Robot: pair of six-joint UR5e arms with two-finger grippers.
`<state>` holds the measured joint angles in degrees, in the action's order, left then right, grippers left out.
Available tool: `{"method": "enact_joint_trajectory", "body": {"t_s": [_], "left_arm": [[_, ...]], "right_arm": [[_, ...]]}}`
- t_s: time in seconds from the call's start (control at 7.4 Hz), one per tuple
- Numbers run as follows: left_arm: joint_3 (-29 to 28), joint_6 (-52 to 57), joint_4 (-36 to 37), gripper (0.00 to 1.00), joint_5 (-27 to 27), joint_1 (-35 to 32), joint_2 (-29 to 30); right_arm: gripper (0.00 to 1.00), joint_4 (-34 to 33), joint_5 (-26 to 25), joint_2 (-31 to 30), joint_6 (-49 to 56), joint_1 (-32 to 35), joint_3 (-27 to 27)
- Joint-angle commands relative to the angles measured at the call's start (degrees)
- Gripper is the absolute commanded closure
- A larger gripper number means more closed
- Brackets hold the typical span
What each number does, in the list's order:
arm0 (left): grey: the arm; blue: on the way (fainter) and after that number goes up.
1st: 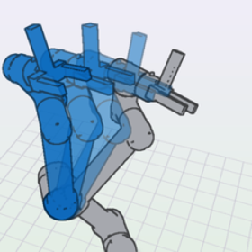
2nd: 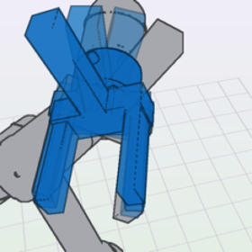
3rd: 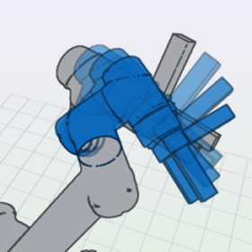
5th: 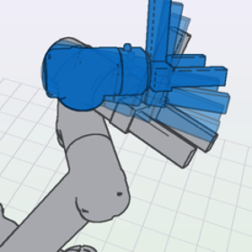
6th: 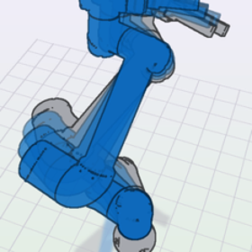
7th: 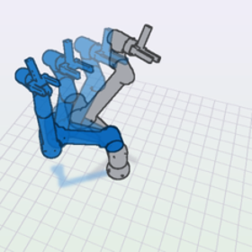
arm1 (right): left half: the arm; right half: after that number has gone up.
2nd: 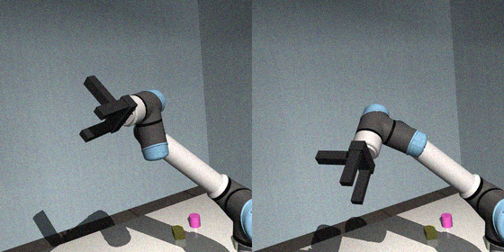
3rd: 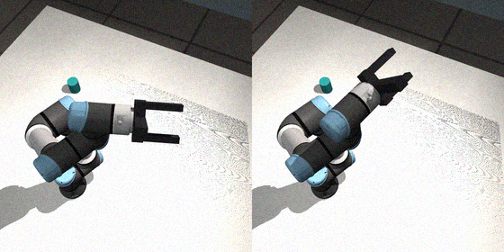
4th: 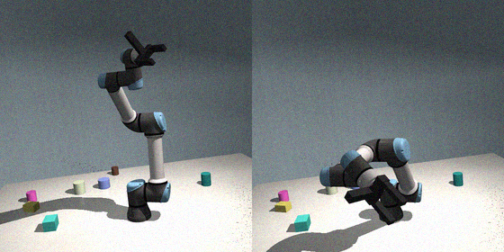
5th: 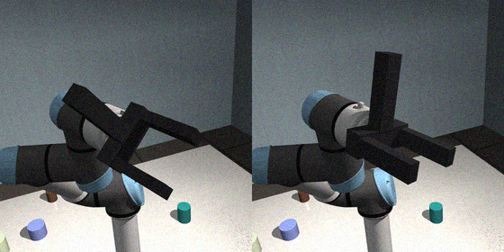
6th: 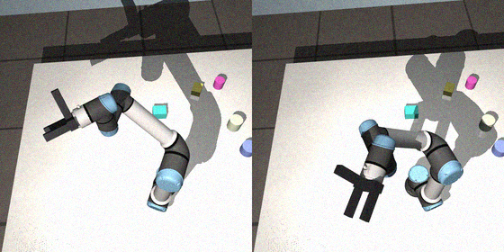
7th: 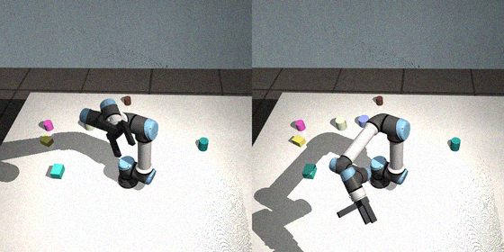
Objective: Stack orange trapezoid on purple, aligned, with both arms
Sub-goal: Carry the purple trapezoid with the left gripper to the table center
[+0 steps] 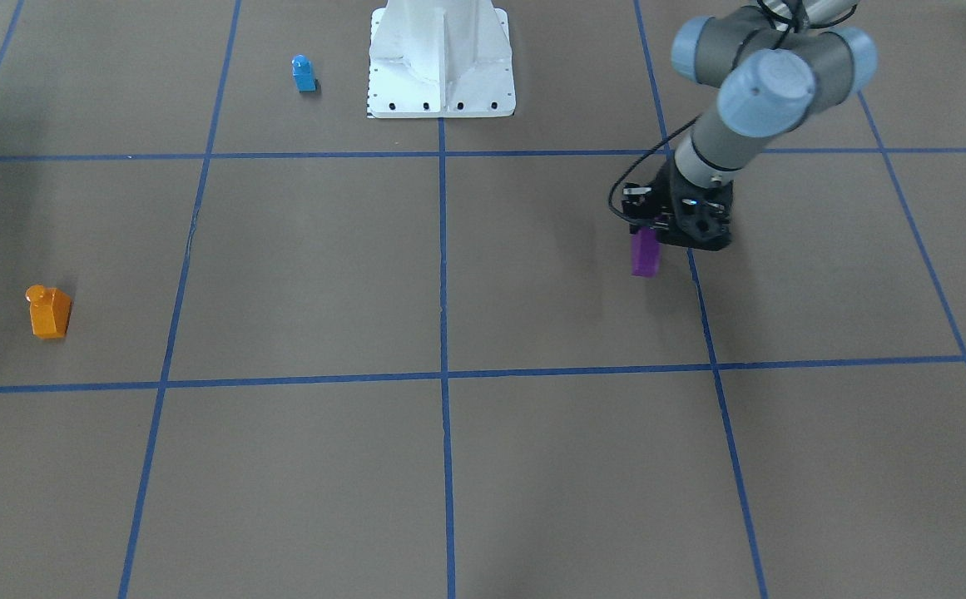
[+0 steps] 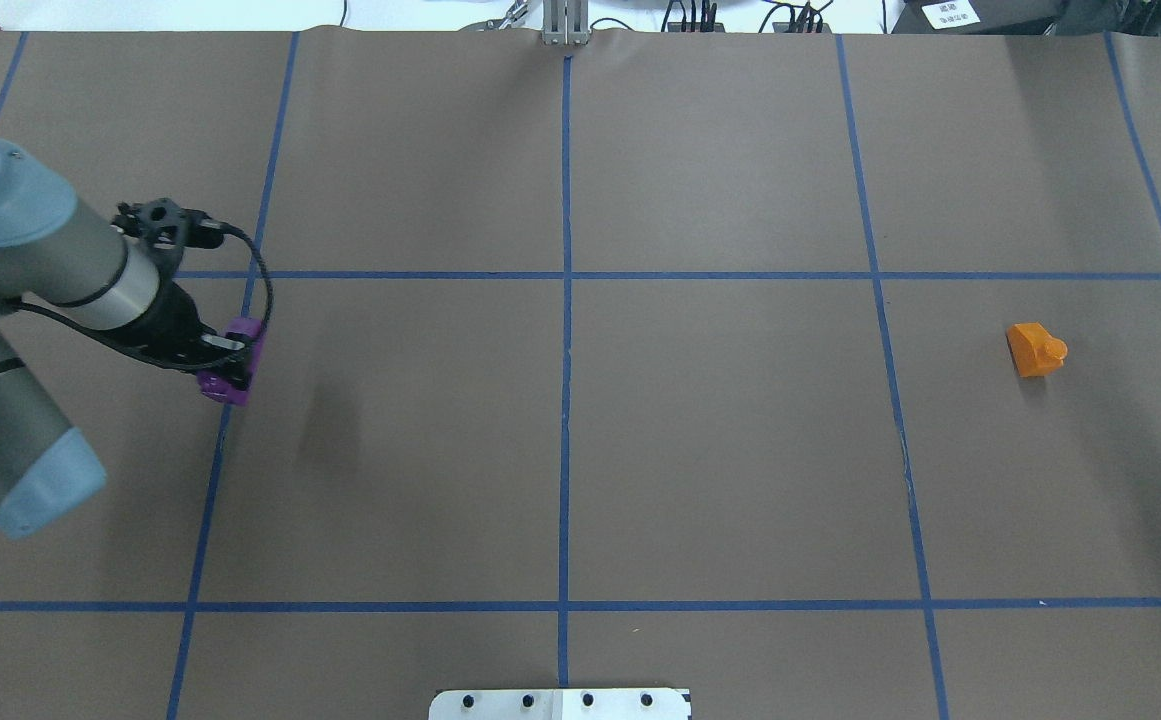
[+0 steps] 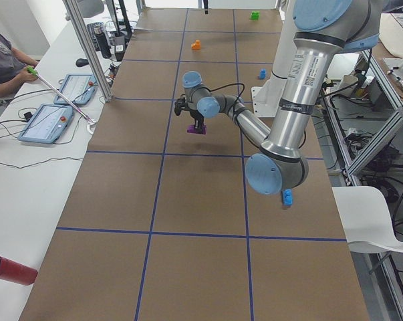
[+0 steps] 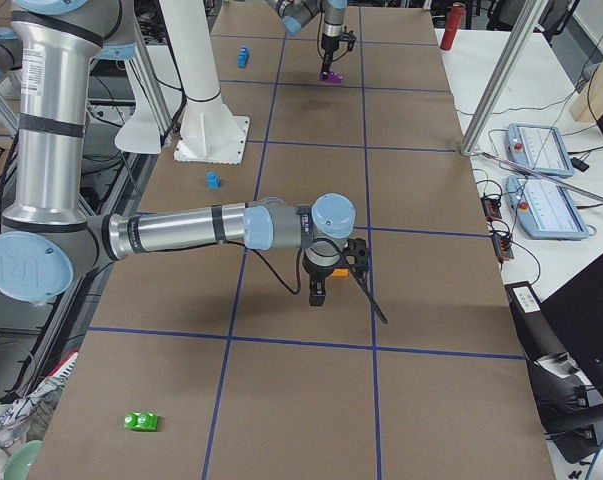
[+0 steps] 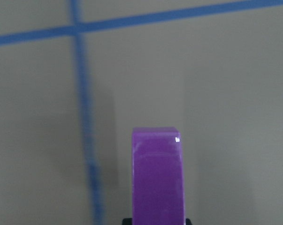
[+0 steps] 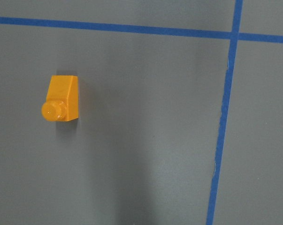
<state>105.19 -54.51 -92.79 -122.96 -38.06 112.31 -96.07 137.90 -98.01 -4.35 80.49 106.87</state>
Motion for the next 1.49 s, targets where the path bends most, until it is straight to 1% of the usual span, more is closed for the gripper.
{"method": "enact_joint_trajectory", "body": {"t_s": [0.0,0.14,0.27,0.41,0.68,0.95,1.35], "left_arm": [[-9.2,-10.0,5.9,1.00,6.8,8.5,17.5],[-15.6,-11.7,5.8,1.00,6.9,8.8,23.5],[-19.9,-11.9,5.7,1.00,7.5,9.3,27.0],[-21.1,-12.0,5.3,1.00,9.3,10.5,27.6],[-22.6,-12.0,4.6,1.00,9.6,11.2,28.2],[-25.0,-13.4,4.3,1.00,9.5,11.3,30.2],[-26.0,-13.0,4.2,1.00,9.5,11.3,30.7]], "right_arm": [[0.00,0.0,0.0,0.0,-0.1,-0.5,-0.1],[0.00,0.0,0.0,0.0,-0.2,-0.6,-0.1],[0.00,0.0,0.0,-0.1,-0.2,-0.7,0.0],[0.00,0.0,0.0,0.0,-0.2,-0.7,-0.1],[0.00,0.0,0.0,0.0,-0.3,-0.9,0.0],[0.00,0.0,0.1,-0.1,-0.3,-0.9,0.0],[0.00,-0.1,0.1,0.0,-0.3,-0.9,-0.1]]}}
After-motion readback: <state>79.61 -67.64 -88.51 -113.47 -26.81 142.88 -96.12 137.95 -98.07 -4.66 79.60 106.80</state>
